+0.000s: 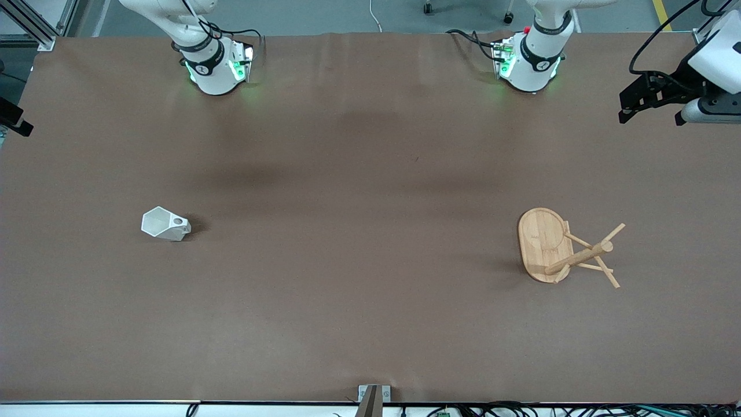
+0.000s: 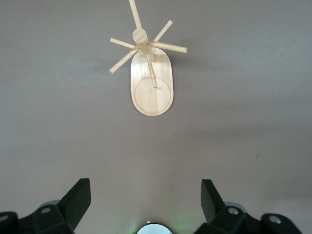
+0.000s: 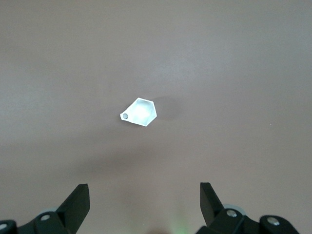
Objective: Hang cup on rack
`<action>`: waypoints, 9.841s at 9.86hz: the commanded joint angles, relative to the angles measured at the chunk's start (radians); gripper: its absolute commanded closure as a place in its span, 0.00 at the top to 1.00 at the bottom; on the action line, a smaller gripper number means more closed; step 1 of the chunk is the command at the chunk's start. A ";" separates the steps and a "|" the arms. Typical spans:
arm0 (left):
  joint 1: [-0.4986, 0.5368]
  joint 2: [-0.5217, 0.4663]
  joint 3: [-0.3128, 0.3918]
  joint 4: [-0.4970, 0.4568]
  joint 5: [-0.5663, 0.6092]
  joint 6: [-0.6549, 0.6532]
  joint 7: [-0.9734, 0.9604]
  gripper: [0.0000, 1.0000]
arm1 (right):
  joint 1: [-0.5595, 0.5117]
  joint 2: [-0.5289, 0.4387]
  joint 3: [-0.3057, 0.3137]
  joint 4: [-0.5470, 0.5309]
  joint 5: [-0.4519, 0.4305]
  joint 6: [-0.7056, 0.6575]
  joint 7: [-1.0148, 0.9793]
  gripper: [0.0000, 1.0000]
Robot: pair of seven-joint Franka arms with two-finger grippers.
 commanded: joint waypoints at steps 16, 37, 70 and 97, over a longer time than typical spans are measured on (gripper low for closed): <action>0.004 0.022 -0.001 0.003 -0.010 -0.006 0.004 1.00 | -0.021 0.168 0.000 -0.700 0.012 0.894 -0.162 1.00; 0.004 0.062 0.001 0.047 -0.009 -0.006 0.010 1.00 | 0.012 0.199 0.050 -0.553 0.041 0.700 -0.228 0.00; -0.681 0.496 -0.143 0.243 -0.075 0.441 0.349 0.01 | 0.072 0.177 0.460 -0.626 1.525 0.367 -0.538 0.17; -0.224 0.228 0.028 -0.376 -0.090 0.624 0.134 0.01 | 0.031 0.010 -0.020 0.018 -0.026 -0.015 -0.021 1.00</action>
